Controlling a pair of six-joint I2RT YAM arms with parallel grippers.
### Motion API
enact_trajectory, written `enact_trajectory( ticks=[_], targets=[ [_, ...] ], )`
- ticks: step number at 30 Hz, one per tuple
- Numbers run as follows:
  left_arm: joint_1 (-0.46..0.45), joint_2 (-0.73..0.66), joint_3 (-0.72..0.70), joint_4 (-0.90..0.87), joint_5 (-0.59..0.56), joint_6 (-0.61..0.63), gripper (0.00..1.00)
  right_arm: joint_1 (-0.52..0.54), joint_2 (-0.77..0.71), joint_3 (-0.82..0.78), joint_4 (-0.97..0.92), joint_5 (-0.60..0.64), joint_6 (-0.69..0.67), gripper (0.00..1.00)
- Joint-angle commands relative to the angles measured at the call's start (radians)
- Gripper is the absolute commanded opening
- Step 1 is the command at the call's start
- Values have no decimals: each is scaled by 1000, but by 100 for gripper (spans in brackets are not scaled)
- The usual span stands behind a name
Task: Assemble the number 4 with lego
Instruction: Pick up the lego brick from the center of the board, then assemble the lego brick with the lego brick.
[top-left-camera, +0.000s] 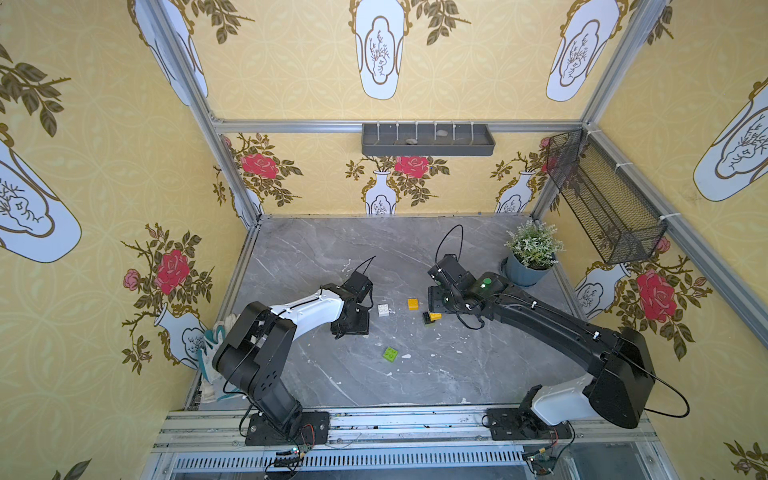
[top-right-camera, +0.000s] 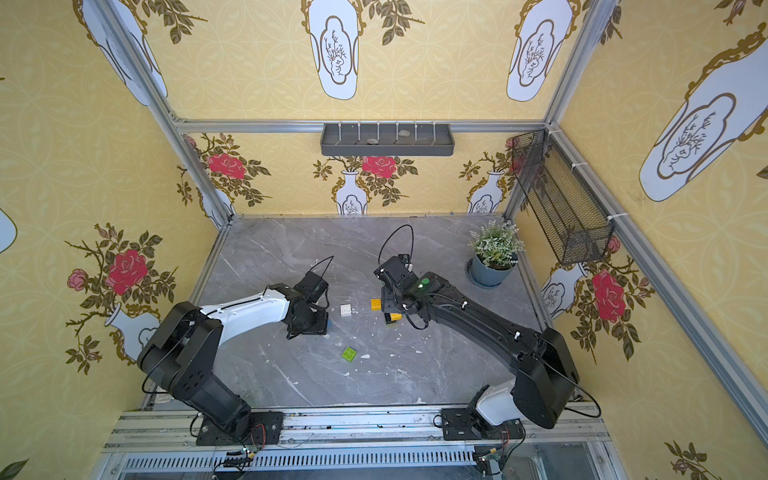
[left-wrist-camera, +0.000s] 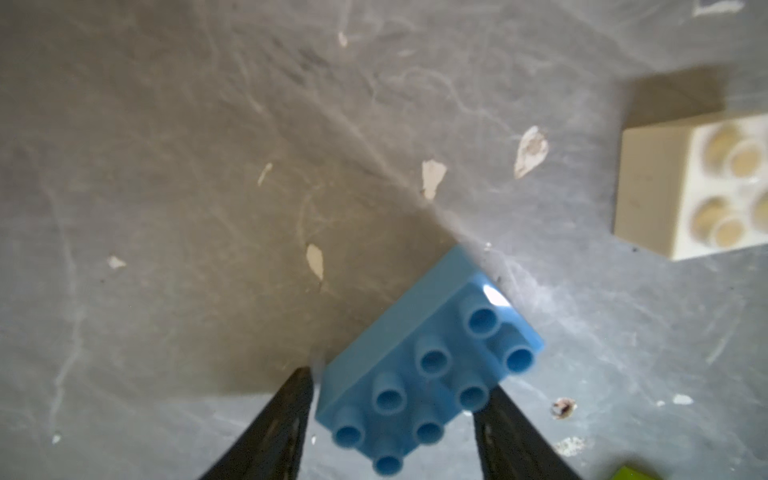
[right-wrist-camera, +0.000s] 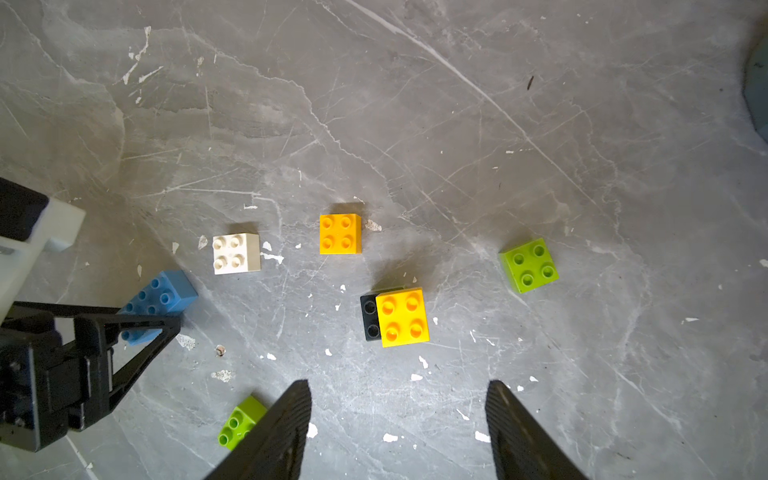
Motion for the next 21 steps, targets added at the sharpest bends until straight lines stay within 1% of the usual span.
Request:
enact_trajectory(
  ticks=[1, 5, 7, 8, 9, 14, 15, 17, 18, 19, 21],
  targets=[
    [-19, 10, 11, -4, -3, 19, 56, 2, -4, 10, -19, 6, 13, 69],
    [-46, 17, 18, 6, 3, 29, 49, 2, -4, 7, -19, 6, 16, 69],
    [-58, 12, 16, 6, 2, 27, 43, 1, -2, 5, -21, 5, 19, 69],
    [-67, 3, 15, 6, 3, 27, 38, 2, -2, 4, -20, 3, 20, 69],
    [-75, -9, 14, 3, 3, 26, 34, 1, -2, 2, -18, -2, 20, 69],
    [-142, -106, 16, 16, -9, 68, 25, -13, -11, -12, 5, -49, 7, 69],
    [-161, -130, 14, 40, -4, 97, 20, -21, -14, -17, 11, -66, 0, 69],
    [-206, -178, 3, 111, 2, 166, 15, -38, -27, -29, 28, -95, -17, 69],
    [-223, -194, 4, 138, 9, 200, 12, -52, -37, -40, 42, -128, -28, 70],
    [-233, -207, 3, 173, 46, 239, 11, -66, -49, -50, 55, -151, -36, 71],
    [-245, -222, 15, 219, 114, 313, 10, -105, -88, -88, 100, -215, -55, 77]
  ],
)
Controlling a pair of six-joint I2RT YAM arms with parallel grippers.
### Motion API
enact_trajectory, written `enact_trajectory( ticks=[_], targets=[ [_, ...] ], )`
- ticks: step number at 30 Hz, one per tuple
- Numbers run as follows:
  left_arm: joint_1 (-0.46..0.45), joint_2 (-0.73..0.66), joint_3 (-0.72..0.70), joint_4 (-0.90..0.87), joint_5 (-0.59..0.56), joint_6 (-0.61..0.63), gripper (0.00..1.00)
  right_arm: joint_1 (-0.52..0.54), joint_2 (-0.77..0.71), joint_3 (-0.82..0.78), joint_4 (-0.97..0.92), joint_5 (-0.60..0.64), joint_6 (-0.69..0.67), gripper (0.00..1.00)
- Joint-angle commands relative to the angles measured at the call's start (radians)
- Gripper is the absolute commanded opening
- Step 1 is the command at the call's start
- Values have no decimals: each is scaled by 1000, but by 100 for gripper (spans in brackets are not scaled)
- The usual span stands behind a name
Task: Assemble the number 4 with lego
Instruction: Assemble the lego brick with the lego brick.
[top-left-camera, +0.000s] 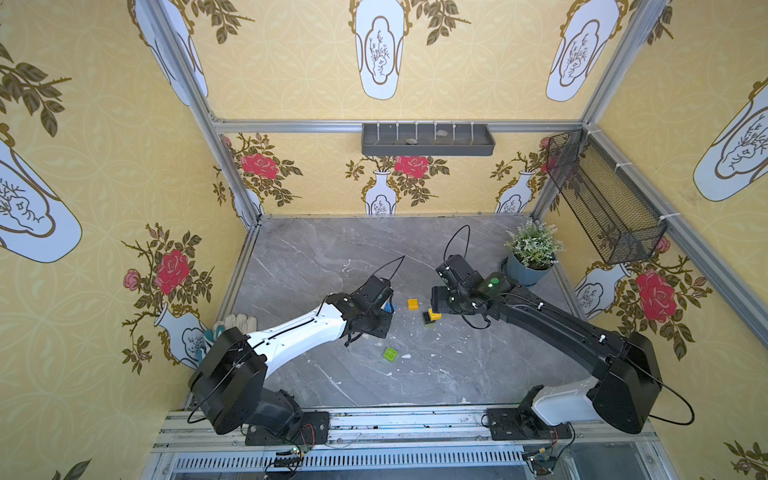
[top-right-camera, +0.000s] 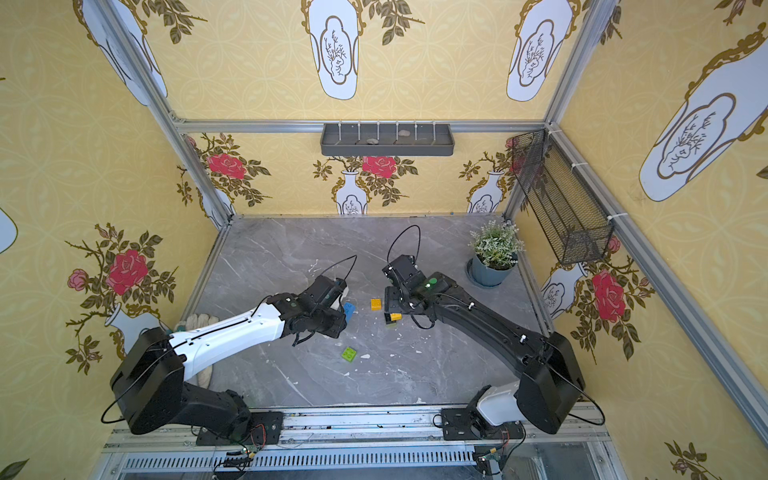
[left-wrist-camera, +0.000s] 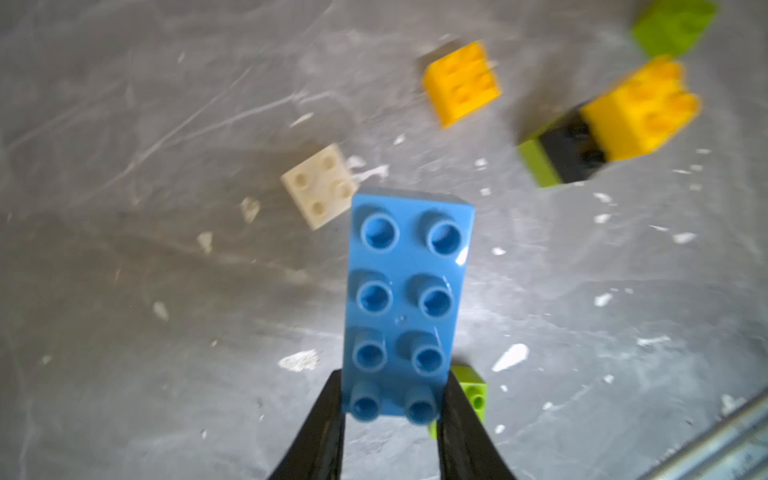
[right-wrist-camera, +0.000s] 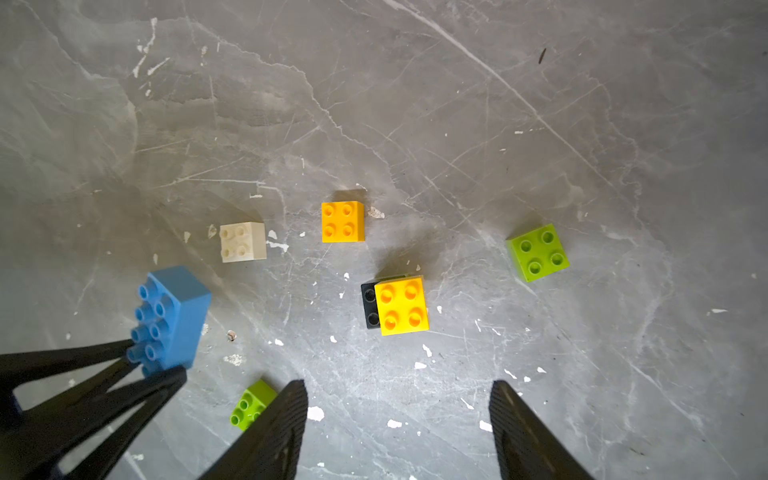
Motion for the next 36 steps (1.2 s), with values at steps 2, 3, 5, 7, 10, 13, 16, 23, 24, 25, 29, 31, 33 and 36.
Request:
enact_trajectory(
  ticks=[2, 3, 5, 7, 10, 13, 16, 23, 24, 25, 29, 31, 33, 36],
  targets=[
    [-18, -17, 33, 110, 138, 217, 11, -88, -77, -68, 94, -159, -44, 81],
    [-23, -13, 55, 103, 167, 258, 9, -120, -103, -94, 113, -204, -52, 82],
    [-26, -11, 94, 74, 229, 332, 9, -193, -159, -146, 162, -332, -64, 85],
    [-36, 13, 119, 60, 274, 415, 8, -256, -194, -183, 195, -450, -67, 85],
    [-55, 90, 152, 1, 245, 537, 0, -309, -214, -209, 220, -515, -76, 86],
    [-61, 132, 126, 35, 214, 626, 0, -310, -190, -201, 197, -483, -93, 85],
    [-55, 164, 146, 2, 207, 683, 0, -310, -179, -217, 201, -461, -79, 85],
    [-41, 199, 185, -30, 252, 747, 0, -250, -118, -260, 270, -442, -56, 85],
    [-42, 206, 189, -34, 250, 752, 0, -238, -104, -262, 284, -445, -51, 85],
    [-42, 213, 194, -39, 245, 759, 0, -230, -95, -268, 303, -455, -46, 85],
    [-42, 233, 200, -34, 239, 759, 0, -222, -79, -293, 357, -484, -19, 86],
    [-42, 240, 203, -29, 245, 758, 0, -222, -76, -309, 370, -494, -11, 86],
    [-42, 248, 211, -31, 245, 756, 0, -222, -81, -327, 387, -508, -2, 86],
    [-40, 260, 220, -35, 244, 757, 0, -220, -82, -345, 405, -518, 9, 85]
  ],
)
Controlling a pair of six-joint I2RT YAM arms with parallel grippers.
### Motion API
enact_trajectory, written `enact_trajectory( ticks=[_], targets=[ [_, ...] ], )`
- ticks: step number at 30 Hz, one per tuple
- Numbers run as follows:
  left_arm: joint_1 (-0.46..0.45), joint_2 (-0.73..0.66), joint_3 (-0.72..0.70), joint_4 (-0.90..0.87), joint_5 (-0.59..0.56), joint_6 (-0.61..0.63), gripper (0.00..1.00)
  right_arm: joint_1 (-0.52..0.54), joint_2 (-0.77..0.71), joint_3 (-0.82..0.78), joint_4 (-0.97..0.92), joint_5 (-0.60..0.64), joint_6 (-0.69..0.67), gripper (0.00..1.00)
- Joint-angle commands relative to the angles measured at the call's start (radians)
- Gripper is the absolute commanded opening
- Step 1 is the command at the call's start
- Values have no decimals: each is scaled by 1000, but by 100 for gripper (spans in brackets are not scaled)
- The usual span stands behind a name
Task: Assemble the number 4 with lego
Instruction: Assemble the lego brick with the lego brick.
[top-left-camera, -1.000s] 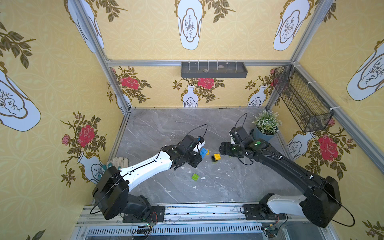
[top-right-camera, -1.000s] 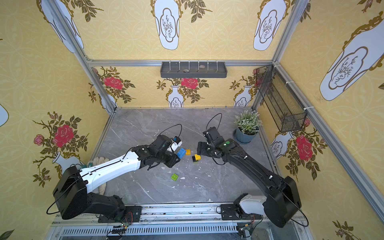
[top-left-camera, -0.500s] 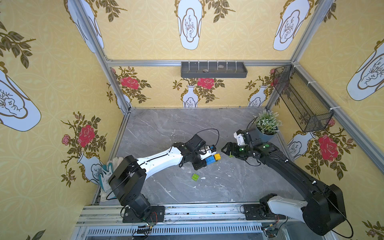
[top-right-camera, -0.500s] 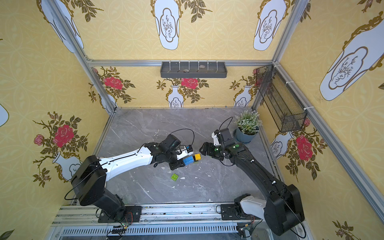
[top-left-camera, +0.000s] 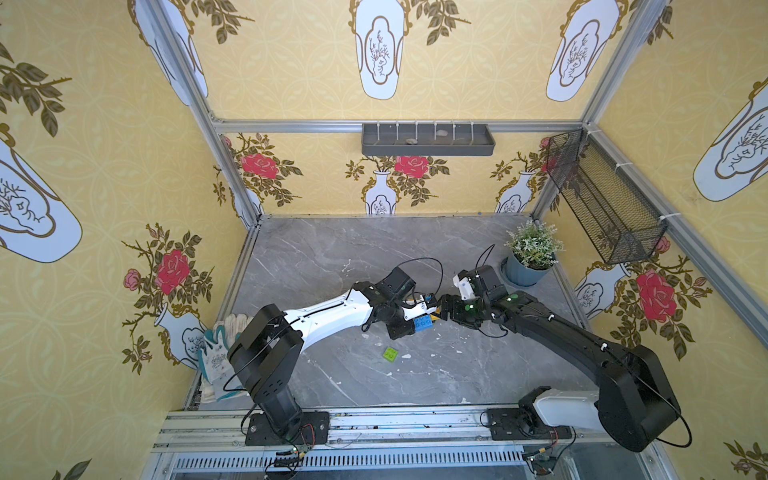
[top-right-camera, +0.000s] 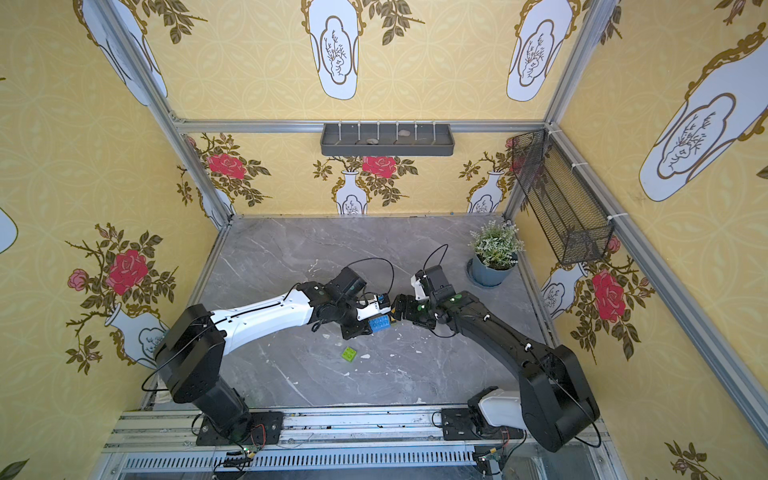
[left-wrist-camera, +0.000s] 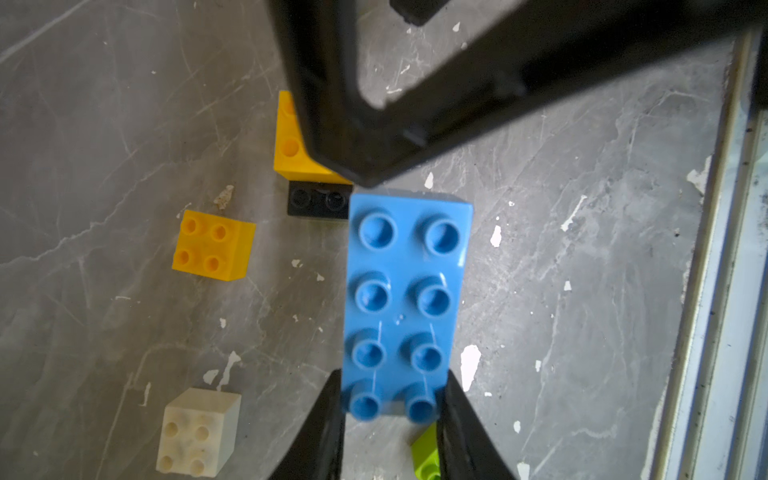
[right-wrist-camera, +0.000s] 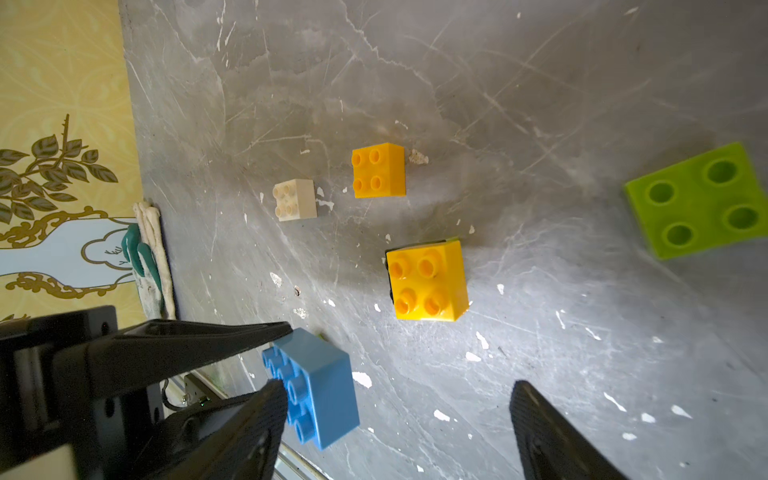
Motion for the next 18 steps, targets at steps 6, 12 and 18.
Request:
enact_trajectory(
  ticks=[6, 12, 18],
  targets=[
    [5, 22, 13, -7, 22, 5, 0, 2, -11, -24, 78, -32, 33, 84],
    [18, 33, 26, -13, 25, 4, 0, 8, 12, -23, 79, -36, 26, 83],
    [26, 43, 41, -29, 27, 7, 0, 14, 63, -3, 59, -8, 16, 82]
  ],
)
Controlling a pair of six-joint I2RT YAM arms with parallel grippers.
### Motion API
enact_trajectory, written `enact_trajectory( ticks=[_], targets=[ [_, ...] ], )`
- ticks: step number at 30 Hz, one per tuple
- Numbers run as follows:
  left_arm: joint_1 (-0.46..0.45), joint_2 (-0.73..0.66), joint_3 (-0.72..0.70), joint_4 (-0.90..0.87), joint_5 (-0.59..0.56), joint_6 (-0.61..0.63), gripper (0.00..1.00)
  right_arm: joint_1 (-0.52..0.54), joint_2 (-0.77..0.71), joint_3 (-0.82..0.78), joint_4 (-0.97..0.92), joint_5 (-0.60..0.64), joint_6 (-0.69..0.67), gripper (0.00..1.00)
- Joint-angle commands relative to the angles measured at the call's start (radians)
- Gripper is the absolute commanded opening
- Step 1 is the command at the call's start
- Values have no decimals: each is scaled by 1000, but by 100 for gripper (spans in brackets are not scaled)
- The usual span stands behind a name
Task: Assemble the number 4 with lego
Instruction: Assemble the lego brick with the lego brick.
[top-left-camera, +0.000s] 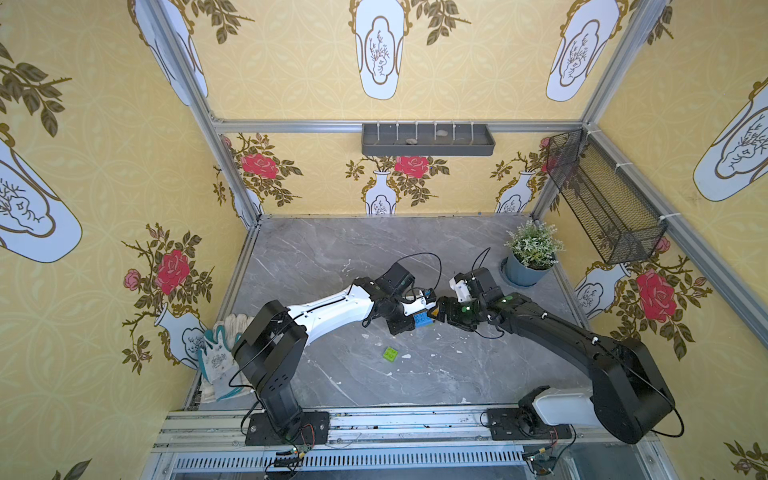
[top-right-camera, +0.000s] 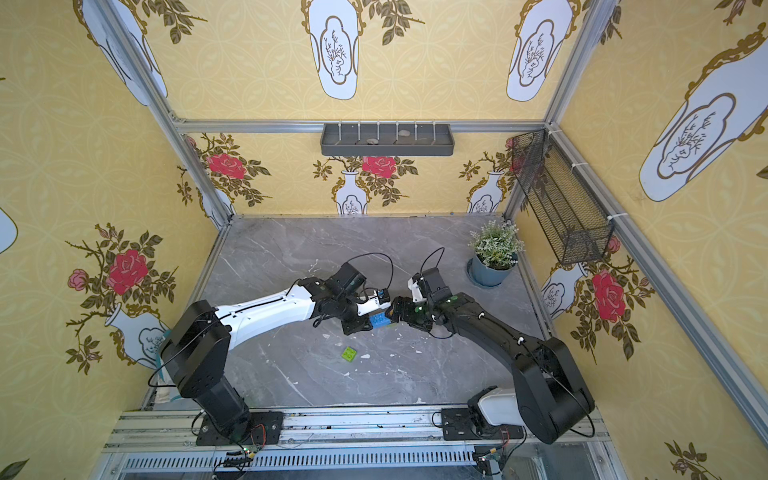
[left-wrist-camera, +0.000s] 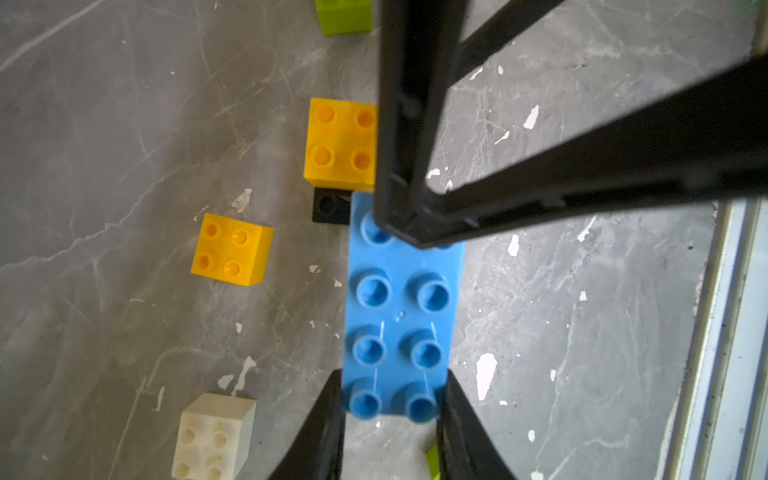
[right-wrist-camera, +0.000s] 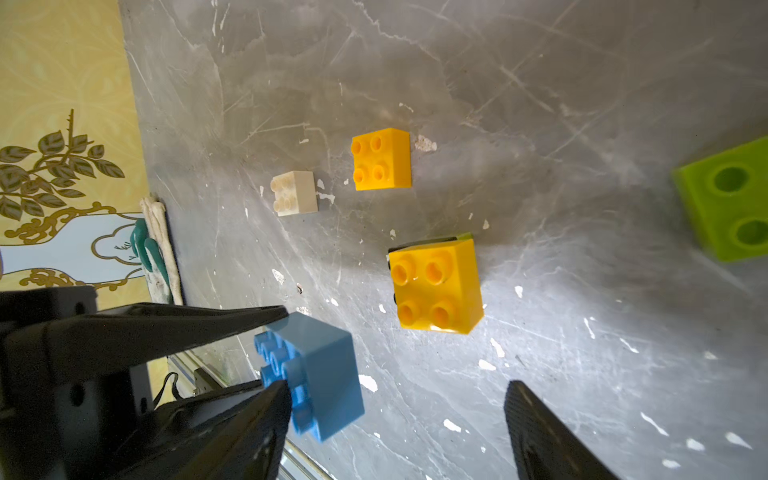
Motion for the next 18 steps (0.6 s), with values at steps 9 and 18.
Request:
enact_trajectory(
  ticks=[9, 18],
  targets=[
    [10, 52, 19, -18, 10, -20, 0, -4, 62, 50, 4, 34, -25, 82],
    [16, 73, 39, -25, 17, -33, 0, -7, 89, 54, 13, 33, -36, 82]
  ],
)
